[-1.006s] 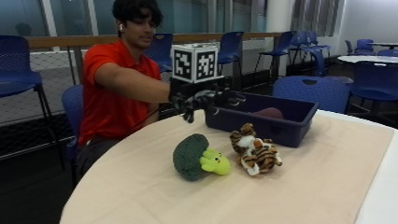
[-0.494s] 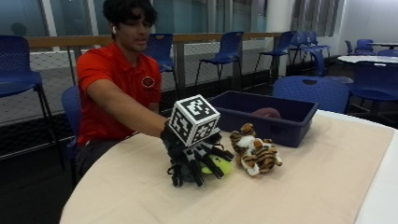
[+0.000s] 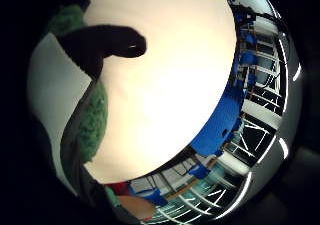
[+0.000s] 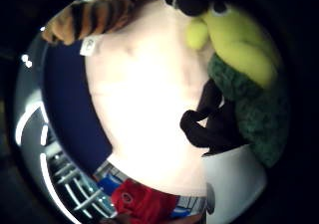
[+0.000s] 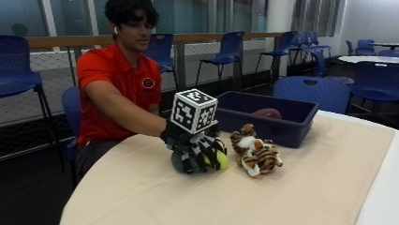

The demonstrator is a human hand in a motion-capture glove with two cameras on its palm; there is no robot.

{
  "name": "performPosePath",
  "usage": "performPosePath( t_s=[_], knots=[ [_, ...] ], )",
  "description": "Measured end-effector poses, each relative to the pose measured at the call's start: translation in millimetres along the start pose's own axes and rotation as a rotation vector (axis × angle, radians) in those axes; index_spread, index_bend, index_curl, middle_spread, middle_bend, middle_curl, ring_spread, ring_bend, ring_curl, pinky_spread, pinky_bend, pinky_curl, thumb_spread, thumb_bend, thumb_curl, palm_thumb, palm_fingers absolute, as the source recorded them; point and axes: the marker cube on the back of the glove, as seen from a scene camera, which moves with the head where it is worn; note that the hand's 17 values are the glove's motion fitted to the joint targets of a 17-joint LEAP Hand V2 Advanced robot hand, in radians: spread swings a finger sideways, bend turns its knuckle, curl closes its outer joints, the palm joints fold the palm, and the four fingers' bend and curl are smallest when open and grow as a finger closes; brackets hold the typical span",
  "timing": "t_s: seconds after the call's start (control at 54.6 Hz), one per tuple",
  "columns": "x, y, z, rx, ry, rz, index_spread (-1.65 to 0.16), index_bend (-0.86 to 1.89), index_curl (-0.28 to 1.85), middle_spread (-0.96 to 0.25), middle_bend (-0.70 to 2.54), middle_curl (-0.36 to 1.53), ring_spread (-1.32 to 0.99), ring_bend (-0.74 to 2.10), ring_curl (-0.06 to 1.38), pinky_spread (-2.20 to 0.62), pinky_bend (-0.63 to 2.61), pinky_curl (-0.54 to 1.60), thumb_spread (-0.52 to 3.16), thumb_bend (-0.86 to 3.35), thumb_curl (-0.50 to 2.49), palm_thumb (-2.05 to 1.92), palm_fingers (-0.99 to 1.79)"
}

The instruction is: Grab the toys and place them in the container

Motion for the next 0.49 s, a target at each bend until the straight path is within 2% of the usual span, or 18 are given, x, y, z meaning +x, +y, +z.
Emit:
performPosePath(
  t_s=[0.11,0.201,0.494],
  knots=[
    [-4,0,-5,0.113,0.03,0.032,-0.45,0.2,0.14,-0.19,0.29,0.32,-0.35,0.97,0.44,-0.28,1.21,0.33,1.52,0.21,0.38,0.42,0.51],
    [-5,5,-19,0.172,-0.016,0.066,-0.46,0.26,0.18,-0.26,0.37,0.36,-0.42,0.96,0.45,-0.36,1.16,0.33,1.36,0.25,0.49,0.59,0.75],
    [-11,30,-75,0.188,-0.127,0.118,-0.48,0.3,0.28,-0.37,0.39,0.43,-0.52,0.94,0.49,-0.43,1.05,0.35,0.98,0.22,0.7,0.72,0.85]
  ],
)
